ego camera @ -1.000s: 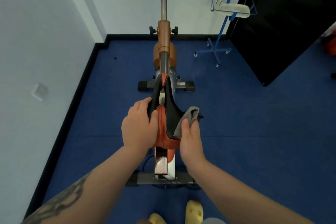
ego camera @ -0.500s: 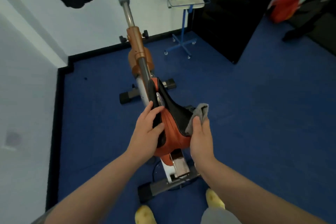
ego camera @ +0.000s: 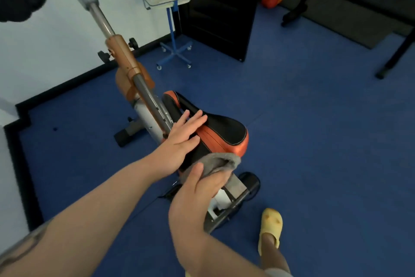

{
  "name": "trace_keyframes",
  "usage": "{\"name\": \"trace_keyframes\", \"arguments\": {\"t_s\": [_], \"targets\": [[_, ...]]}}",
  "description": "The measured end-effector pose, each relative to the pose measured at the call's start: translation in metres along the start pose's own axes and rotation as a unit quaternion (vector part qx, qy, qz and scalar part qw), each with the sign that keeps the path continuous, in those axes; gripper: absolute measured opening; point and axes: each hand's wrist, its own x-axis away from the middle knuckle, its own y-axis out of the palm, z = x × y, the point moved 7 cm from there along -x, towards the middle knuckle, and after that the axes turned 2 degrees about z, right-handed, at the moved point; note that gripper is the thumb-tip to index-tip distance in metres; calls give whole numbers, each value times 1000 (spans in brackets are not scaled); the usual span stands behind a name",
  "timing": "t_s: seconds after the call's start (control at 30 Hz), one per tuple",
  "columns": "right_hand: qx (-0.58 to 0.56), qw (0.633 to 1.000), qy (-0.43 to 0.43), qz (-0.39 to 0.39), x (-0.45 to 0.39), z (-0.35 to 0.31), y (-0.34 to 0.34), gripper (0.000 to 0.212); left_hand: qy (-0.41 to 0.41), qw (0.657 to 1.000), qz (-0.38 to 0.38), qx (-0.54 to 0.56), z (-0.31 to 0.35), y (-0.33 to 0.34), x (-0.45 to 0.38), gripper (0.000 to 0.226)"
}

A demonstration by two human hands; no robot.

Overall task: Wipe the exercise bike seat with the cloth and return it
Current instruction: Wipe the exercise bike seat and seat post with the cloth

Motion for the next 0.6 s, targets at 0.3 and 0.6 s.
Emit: {"name": "trace_keyframes", "arguments": {"t_s": [0.3, 0.6], "targets": [[96, 992, -75, 36, -56, -19, -15, 62, 39, 995, 88, -22, 1, 4, -3, 50], [94, 995, -2, -44, -84, -16, -20, 58, 44, 990, 122, -54, 2, 4, -4, 46]]}}
